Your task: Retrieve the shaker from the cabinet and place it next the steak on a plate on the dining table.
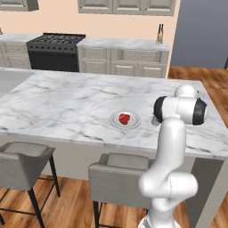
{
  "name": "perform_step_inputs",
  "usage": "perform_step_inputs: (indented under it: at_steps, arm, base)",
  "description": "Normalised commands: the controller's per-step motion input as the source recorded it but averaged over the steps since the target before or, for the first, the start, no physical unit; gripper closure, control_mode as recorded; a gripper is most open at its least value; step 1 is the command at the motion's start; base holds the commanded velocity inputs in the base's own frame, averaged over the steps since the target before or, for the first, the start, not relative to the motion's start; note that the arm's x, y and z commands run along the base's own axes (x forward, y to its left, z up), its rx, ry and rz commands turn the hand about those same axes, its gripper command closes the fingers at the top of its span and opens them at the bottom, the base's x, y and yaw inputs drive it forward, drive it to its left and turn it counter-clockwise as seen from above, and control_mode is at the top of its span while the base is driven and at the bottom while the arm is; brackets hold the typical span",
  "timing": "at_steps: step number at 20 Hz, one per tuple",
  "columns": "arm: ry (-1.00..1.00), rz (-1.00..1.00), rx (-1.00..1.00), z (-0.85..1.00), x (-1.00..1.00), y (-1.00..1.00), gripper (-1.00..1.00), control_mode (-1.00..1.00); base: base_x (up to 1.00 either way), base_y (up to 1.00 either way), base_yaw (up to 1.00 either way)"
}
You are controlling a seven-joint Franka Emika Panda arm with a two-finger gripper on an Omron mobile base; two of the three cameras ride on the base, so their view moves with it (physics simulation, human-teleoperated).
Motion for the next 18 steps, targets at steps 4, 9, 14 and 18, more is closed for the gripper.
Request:
perform_step_inputs:
  at_steps: [4, 9, 14, 18]
  arm:
    - [0.01, -0.04, -0.04, -0.21, 0.28, 0.01, 1.00, -1.00]
    - [0.01, -0.06, -0.06, -0.24, 0.29, 0.06, 1.00, -1.00]
    - [0.06, -0.02, -0.01, -0.23, 0.27, 0.05, 1.00, -1.00]
    - [0.10, 0.00, 0.02, -0.26, 0.24, 0.00, 1.00, -1.00]
  base:
    - [0.00, 0.00, 0.00]
    - [0.00, 0.00, 0.00]
    - [0.00, 0.00, 0.00]
    - [0.00, 0.00, 0.00]
